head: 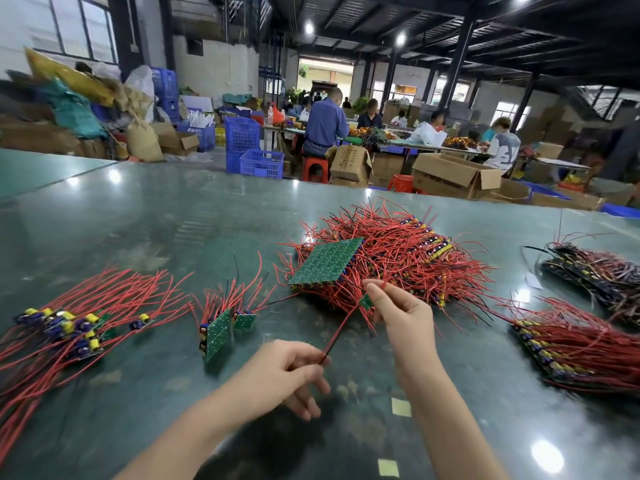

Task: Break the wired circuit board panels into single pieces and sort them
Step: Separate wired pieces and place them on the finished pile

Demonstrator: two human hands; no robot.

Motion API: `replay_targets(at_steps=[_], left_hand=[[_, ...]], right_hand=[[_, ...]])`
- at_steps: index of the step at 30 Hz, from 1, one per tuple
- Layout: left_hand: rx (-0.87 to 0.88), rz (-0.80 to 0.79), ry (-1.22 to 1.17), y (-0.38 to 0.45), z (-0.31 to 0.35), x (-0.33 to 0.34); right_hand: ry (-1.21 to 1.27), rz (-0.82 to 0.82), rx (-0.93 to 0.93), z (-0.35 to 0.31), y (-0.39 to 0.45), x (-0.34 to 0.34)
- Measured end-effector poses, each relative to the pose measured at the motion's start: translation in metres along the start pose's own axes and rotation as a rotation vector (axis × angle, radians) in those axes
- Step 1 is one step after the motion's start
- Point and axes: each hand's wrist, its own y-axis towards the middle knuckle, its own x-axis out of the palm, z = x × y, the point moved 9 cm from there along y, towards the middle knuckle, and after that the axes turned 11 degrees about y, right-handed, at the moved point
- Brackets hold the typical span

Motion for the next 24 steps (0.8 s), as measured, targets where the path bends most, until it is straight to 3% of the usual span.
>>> replay_targets(at_steps=[14,19,22,24], left_hand=[[0.015,0.03,-0.074,0.0,0.003,-0.008],[0.045,0.207,0.01,0.001,0.001,-0.027],[0.178,0.504,0.355,-0.012,0.015,-0.051],[0.28,0.684,0.365,-0.027,0.028,-0.063]], right_hand=[[0.112,0.129,0.035,0.002,0.005,-0.018],[0.14,0.093,0.01,-0.001,0.003,-0.012],[0.18,0.058,-0.017,-0.005,0.002,-0.009],[0.19,0.01,0.016,-0.002,0.0,-0.002]])
